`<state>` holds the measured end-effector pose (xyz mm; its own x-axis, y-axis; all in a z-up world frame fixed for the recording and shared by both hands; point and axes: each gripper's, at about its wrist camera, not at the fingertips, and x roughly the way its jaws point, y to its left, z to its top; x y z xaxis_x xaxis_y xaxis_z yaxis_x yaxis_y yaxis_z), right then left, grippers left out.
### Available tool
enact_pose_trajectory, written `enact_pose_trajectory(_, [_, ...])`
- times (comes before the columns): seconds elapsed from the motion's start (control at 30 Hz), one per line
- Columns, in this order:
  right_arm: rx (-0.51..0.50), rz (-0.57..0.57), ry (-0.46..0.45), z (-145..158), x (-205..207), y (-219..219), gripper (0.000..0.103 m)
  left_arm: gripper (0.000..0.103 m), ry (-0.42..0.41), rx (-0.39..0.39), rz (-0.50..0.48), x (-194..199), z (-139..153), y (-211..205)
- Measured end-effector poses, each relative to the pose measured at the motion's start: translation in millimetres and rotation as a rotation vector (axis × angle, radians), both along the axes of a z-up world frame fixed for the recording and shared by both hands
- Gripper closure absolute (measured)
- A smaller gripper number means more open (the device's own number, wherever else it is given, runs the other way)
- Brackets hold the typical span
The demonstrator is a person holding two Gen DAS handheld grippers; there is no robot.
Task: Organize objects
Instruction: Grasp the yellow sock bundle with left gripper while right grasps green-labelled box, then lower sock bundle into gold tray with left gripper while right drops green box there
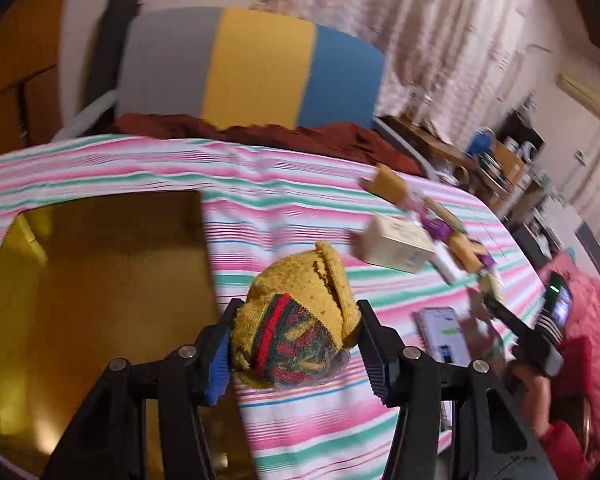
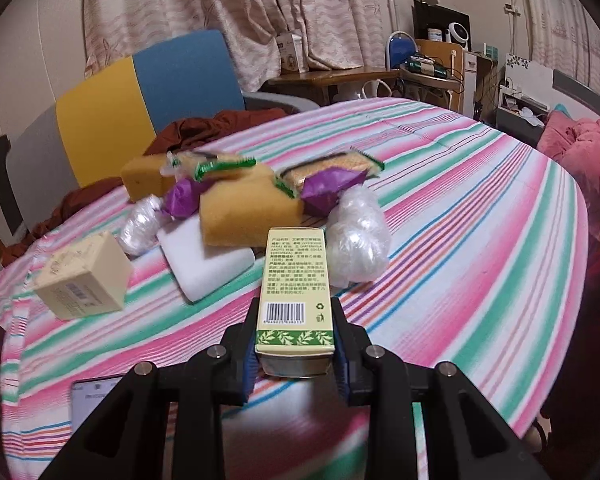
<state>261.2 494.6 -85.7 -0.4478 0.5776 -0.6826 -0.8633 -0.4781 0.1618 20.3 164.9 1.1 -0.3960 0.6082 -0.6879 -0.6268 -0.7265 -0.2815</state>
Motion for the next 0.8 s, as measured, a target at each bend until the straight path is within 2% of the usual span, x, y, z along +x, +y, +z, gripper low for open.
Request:
enact_pose_trajectory(0.13, [0.023, 0.023, 0.052, 25, 3, -12, 0.073, 0.047, -0.037, -0.017, 0.096, -24, -11, -33])
enact_pose_trajectory(0.33, [0.05, 0.118, 0.147, 64, -11, -42, 0.073, 0.047, -0.078, -0.065, 0.228, -47, -30, -78])
enact_pose_trajectory(0.5, [0.055, 0.282, 0.185, 84, -43, -84, 0.073, 0.047, -0.105, -0.108, 0.31, -59, -45, -107])
enact_pose_trajectory(0.8, [0.012, 0.586, 0.196, 92, -95, -171, 0.073, 0.046, -0.119, -0.181, 0.407, -72, -61, -140])
